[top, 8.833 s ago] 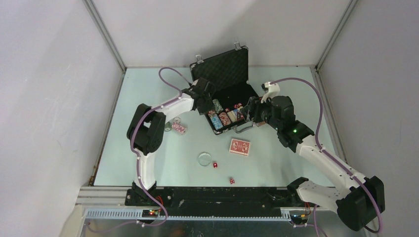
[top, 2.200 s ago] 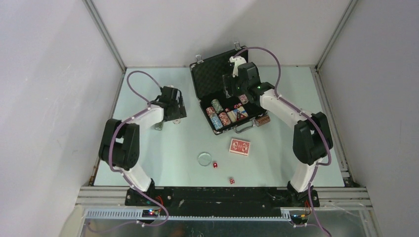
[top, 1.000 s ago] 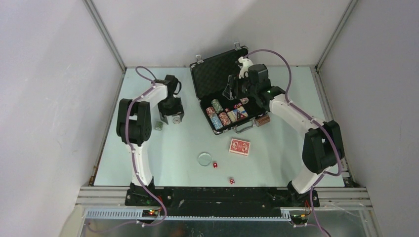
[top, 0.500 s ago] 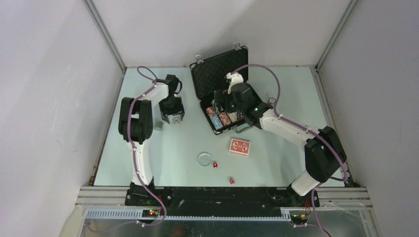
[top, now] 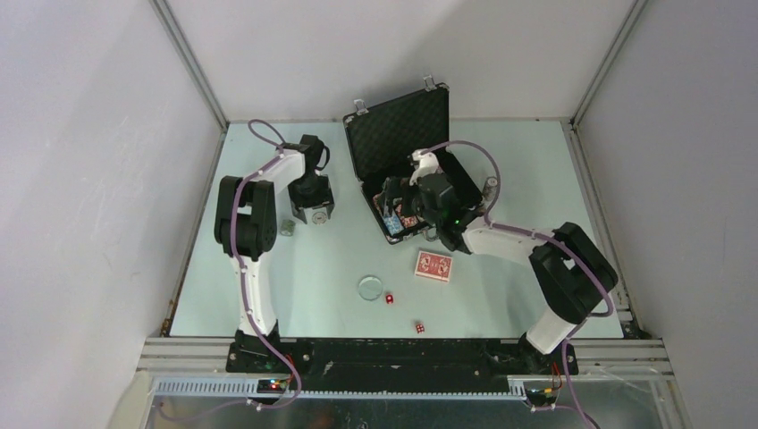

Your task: Pack up texas hold em set

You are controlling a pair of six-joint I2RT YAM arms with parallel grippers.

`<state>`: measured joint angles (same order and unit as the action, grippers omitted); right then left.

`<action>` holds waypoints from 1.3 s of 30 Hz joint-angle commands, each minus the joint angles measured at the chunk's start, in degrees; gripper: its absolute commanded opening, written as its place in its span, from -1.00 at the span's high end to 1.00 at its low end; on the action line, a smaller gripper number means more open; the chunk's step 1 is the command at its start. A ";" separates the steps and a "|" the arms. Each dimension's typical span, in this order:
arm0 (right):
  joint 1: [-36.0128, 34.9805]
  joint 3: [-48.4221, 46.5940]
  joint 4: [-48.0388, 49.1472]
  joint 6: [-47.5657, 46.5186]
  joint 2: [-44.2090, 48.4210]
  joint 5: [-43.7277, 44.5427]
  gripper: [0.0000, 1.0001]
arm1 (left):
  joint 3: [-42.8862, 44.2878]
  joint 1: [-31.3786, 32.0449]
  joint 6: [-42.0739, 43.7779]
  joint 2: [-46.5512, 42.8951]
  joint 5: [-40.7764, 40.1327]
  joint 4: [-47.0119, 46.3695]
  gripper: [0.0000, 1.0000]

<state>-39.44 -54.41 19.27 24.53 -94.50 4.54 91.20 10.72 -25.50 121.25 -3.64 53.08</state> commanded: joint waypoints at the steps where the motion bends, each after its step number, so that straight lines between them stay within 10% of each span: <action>1: -1.62 2.57 16.91 3.70 -3.93 -3.74 -0.99 | 1.61 0.49 0.12 0.60 0.49 -1.78 -0.41; 7: -2.96 9.06 29.32 1.96 -3.83 -4.61 -0.99 | 1.65 0.62 0.28 1.07 0.52 -1.75 -0.40; 25: -7.44 9.59 26.97 -8.22 -1.02 4.28 -0.99 | 1.21 1.06 0.37 2.27 1.04 -1.85 0.11; 39: -16.87 12.44 33.15 -23.01 2.60 29.06 -0.99 | -6.85 2.84 -1.99 -10.13 1.54 -5.62 0.26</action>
<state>-55.44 -41.98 49.65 6.11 -96.27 24.62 86.89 12.27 -25.96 118.08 -2.63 49.45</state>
